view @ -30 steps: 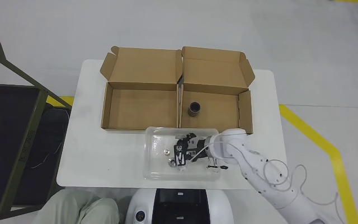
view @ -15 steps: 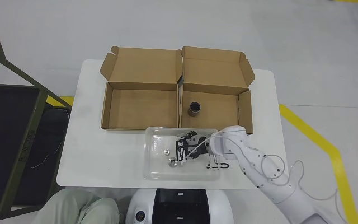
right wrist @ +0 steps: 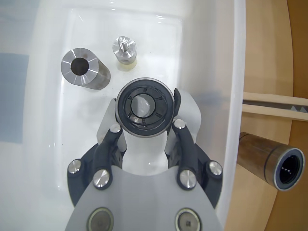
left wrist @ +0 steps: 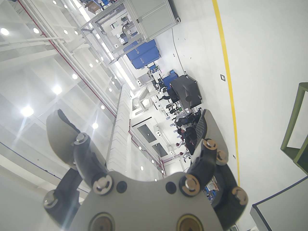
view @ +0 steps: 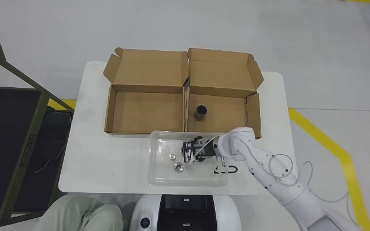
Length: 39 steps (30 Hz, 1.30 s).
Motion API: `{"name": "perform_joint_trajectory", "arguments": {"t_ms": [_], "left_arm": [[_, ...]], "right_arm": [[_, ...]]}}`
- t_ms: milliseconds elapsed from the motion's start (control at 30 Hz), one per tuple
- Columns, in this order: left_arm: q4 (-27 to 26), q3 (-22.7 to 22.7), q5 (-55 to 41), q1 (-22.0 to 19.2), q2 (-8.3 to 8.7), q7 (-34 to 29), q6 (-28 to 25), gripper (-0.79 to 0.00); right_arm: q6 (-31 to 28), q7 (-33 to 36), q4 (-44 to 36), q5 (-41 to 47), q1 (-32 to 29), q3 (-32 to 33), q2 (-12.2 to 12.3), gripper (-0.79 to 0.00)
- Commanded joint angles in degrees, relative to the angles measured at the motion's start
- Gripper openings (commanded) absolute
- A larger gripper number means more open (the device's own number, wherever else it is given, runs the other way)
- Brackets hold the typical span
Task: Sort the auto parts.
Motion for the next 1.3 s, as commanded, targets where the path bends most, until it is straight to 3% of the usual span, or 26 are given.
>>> {"name": "perform_joint_trajectory", "arguments": {"t_ms": [0, 833, 1267], "left_arm": [[0.0, 0.0, 0.0, 0.0, 0.00, 0.0, 0.0, 0.000], [0.0, 0.0, 0.0, 0.0, 0.00, 0.0, 0.0, 0.000], [0.0, 0.0, 0.0, 0.0, 0.00, 0.0, 0.0, 0.000]], "right_arm": [[0.1, -0.4, 0.4, 0.6, 0.1, 0.1, 0.0, -0.785], [2.7, 2.1, -3.6, 13.9, -2.1, 5.4, 0.9, -0.785], [3.3, -8.9, -8.2, 16.8, -4.9, 10.3, 1.9, -0.785]]}}
